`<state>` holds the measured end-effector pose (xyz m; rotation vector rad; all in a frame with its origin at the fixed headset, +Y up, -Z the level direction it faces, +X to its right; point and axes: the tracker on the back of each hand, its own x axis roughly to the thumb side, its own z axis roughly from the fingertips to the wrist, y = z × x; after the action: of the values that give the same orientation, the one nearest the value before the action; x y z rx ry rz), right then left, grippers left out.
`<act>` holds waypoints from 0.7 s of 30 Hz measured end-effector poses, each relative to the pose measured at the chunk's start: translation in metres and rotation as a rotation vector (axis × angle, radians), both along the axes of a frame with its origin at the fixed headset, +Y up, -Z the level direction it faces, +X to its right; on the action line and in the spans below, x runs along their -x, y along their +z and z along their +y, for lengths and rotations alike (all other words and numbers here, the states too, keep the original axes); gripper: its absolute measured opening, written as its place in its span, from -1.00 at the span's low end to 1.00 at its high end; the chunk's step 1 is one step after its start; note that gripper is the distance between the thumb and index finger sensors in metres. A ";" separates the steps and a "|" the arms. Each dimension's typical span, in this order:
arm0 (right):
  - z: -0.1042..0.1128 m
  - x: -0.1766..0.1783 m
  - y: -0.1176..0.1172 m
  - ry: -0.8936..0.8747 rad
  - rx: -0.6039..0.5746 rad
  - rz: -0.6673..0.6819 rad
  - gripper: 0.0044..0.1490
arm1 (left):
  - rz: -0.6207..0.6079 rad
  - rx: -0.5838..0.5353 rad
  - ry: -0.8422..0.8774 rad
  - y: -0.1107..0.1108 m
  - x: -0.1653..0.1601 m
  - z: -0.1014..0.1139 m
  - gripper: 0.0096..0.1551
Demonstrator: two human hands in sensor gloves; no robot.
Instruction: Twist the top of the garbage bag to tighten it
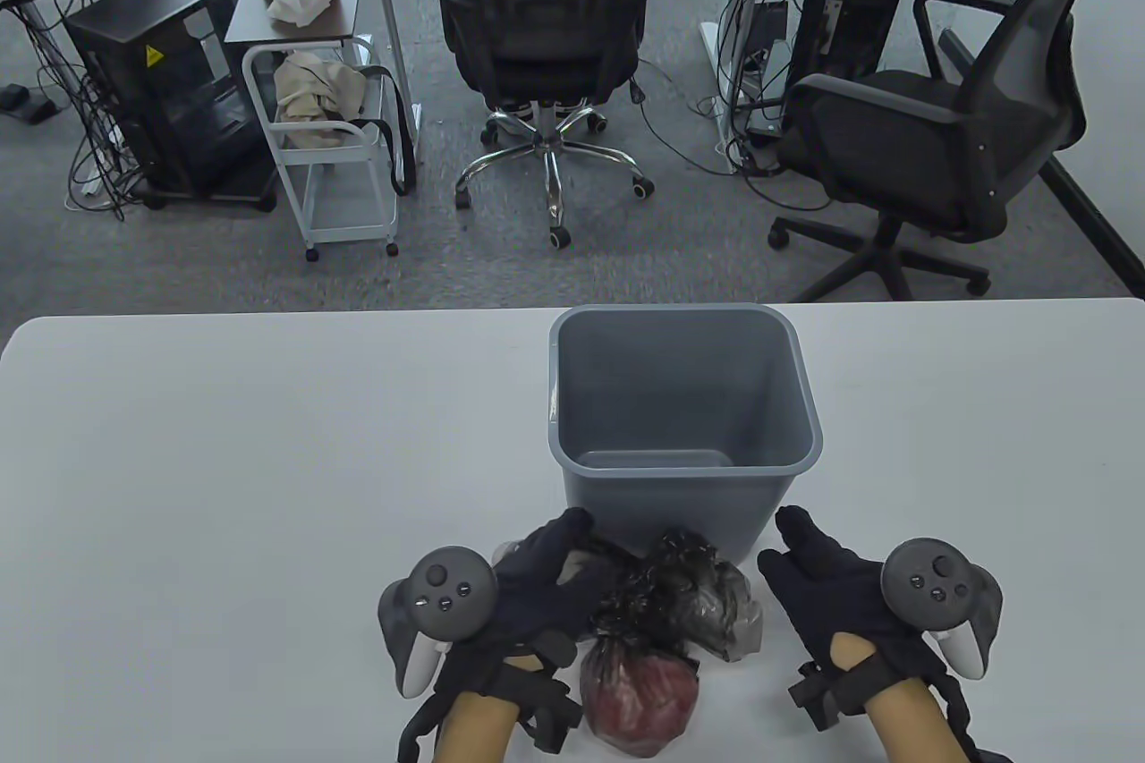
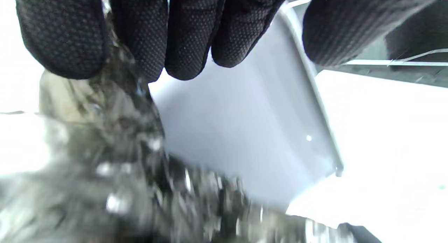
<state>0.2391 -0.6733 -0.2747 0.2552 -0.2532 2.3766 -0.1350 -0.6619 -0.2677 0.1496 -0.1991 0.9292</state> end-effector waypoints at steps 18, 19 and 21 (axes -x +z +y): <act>0.008 0.013 0.008 0.562 0.068 -0.115 0.29 | 0.287 0.027 -0.605 0.002 0.042 0.014 0.15; 0.008 0.014 0.008 0.554 0.073 -0.113 0.29 | 0.273 0.039 -0.615 0.002 0.042 0.013 0.16; 0.007 0.014 0.008 0.543 0.078 -0.109 0.30 | 0.269 0.046 -0.622 0.001 0.040 0.010 0.16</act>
<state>0.2248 -0.6659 -0.2670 0.1718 -0.1525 2.9363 -0.1752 -0.6515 -0.2670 0.1563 0.0298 0.2885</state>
